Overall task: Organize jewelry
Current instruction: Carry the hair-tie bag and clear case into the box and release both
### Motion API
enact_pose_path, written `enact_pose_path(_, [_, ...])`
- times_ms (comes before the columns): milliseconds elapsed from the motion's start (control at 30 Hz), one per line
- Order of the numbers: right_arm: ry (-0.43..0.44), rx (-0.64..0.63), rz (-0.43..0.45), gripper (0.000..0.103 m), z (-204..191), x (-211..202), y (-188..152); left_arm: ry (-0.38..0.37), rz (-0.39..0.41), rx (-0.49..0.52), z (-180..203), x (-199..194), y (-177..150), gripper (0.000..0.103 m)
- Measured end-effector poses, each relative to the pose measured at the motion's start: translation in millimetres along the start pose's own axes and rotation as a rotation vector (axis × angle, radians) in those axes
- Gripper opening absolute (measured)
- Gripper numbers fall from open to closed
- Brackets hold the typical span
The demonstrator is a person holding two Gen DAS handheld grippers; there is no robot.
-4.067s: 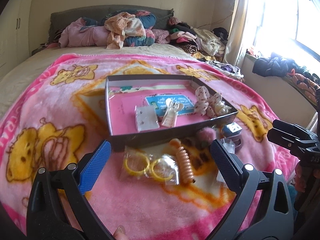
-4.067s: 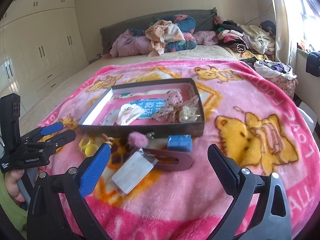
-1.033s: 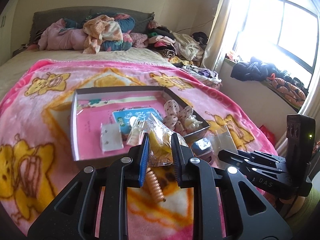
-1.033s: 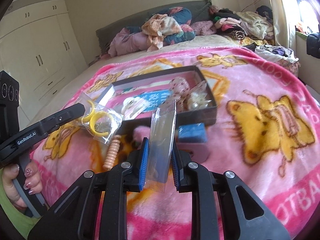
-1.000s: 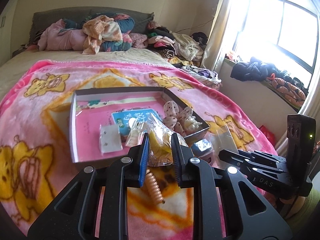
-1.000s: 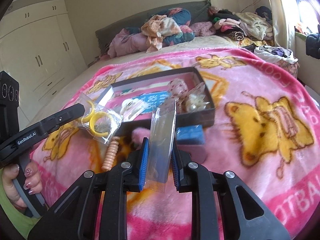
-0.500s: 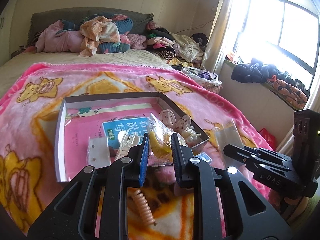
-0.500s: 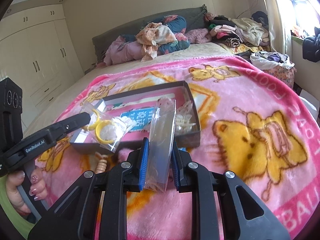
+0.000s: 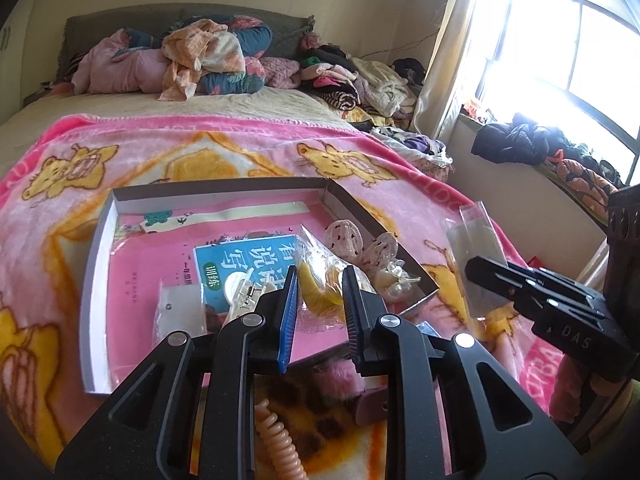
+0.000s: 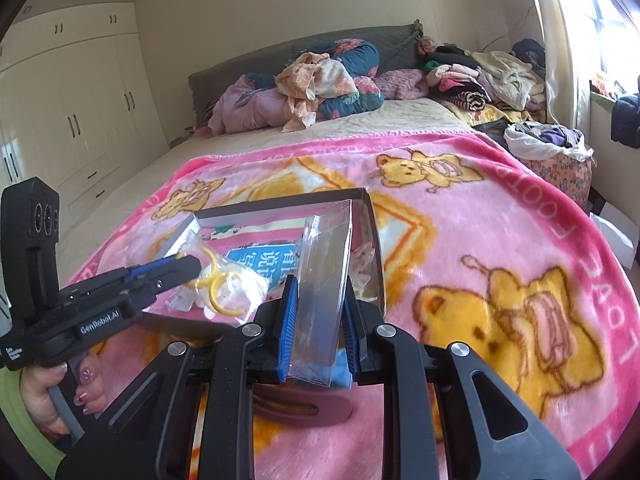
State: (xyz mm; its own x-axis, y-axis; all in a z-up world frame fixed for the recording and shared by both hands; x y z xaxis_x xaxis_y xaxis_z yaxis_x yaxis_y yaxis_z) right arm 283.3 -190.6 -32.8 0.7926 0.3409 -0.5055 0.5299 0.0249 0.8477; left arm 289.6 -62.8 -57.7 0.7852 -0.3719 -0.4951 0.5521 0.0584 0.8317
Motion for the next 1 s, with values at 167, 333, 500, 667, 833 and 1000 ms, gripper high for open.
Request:
enact_pose_path(167, [0.005, -0.010, -0.011, 0.020, 6, 17, 6, 0.011, -0.010, -0.012, -4, 12, -1, 0.015])
enact_pose_path(333, [0.009, -0.013, -0.033, 0.020, 11, 36, 8, 0.029, -0.018, -0.024, -9, 23, -2, 0.015])
enact_pose_path(500, [0.016, -0.032, -0.058, 0.020, 11, 54, 7, 0.046, -0.030, -0.036, -15, 33, -6, 0.015])
enact_pose_path(667, [0.030, -0.042, -0.081, 0.020, 10, 71, 6, 0.059, -0.040, -0.020, -15, 38, -10, 0.015])
enact_pose_path(833, [0.048, -0.063, -0.096, 0.020, 3, 87, 8, 0.069, -0.045, -0.004, -14, 40, -13, 0.015])
enact_pose_path(1000, [0.052, -0.069, -0.123, 0.021, 3, 99, 4, 0.078, -0.052, 0.012, -14, 41, -17, 0.016])
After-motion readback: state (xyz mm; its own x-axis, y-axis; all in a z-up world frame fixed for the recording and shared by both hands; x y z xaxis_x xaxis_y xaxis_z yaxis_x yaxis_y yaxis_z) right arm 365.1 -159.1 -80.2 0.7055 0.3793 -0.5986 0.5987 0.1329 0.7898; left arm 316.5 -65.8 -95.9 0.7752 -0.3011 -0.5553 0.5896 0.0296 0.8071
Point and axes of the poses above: each gripper's, at about its wrist camera, not at the fingertips, and x roughly the way its jaws point, z to its right, y to its top, the point moved 9 cm from there along x, roughly the way its jaws point, and after that the axes turned 4 degrees about z, right-handed, at the moved point
